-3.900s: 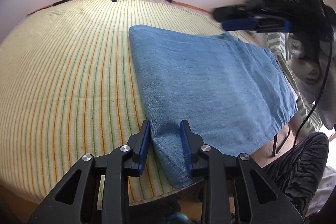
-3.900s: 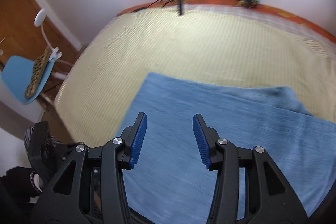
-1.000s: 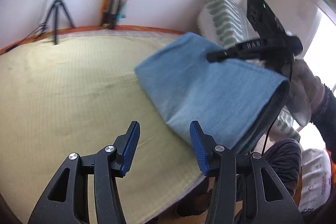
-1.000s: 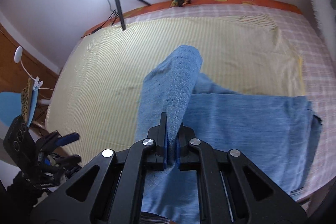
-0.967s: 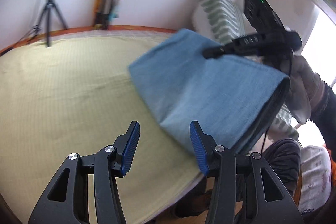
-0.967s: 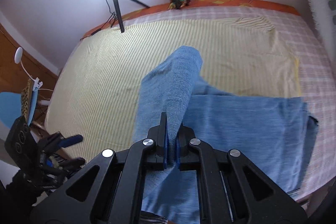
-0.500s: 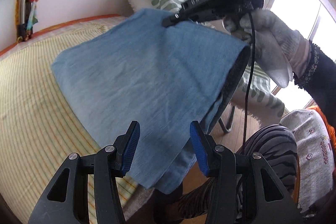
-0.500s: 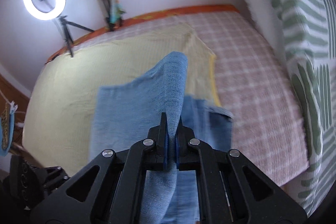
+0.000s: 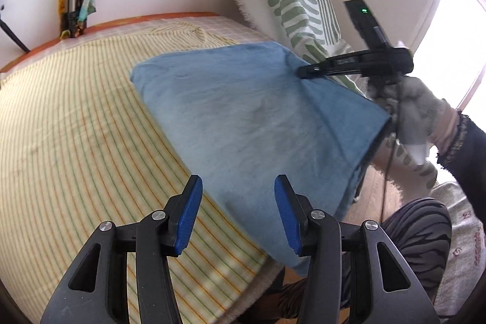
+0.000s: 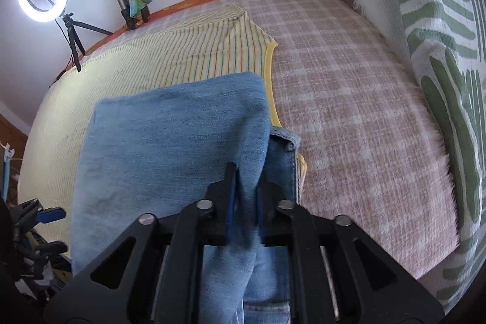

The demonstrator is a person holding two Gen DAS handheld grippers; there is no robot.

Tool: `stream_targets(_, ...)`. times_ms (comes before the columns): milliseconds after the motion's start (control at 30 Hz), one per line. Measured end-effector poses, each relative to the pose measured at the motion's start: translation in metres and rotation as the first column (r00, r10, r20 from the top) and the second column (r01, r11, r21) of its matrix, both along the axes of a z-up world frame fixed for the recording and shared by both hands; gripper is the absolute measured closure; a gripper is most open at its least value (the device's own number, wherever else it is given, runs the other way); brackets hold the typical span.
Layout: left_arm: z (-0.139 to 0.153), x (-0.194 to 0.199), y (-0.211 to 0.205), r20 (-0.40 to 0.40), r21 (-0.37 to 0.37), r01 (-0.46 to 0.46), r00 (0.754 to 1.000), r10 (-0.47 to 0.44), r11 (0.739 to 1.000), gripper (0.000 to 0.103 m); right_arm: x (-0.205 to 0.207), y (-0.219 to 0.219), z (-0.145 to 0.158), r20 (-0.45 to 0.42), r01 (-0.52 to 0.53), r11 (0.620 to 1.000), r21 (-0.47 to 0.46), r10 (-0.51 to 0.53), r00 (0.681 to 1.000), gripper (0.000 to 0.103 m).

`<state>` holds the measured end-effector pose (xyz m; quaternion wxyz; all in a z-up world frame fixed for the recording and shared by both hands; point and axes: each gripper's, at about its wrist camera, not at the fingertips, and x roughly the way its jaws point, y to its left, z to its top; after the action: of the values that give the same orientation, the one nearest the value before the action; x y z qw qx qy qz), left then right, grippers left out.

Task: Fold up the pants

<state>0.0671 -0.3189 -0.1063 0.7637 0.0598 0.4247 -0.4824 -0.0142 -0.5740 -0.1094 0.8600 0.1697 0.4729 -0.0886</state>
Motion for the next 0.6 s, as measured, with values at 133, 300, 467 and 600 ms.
stream_targets(133, -0.003, 0.005, -0.002, -0.011, 0.002, -0.027, 1.0, 0.027, 1.0, 0.056, -0.02, 0.002, 0.004, -0.026, -0.028, 1.0, -0.001, 0.028, 0.999, 0.057)
stream_targets(300, -0.01, 0.028, -0.001, -0.105, 0.012, -0.066, 0.992, 0.067, 0.998, 0.053, -0.029, 0.009, -0.011, -0.055, -0.079, 0.997, 0.004, 0.079, 0.995, 0.039)
stream_targets(467, -0.015, 0.047, -0.004, -0.208, 0.008, -0.081, 0.975, 0.081, 0.997, 0.053, -0.023, -0.008, -0.029, -0.012, -0.04, 0.993, 0.113, 0.042, 0.999, 0.034)
stream_targets(600, -0.021, 0.055, -0.014, -0.257, 0.011, -0.081, 0.963, 0.081, 0.997, 0.048, -0.018, -0.02, -0.037, 0.026, -0.041, 0.984, 0.171, 0.037, 0.999, 0.033)
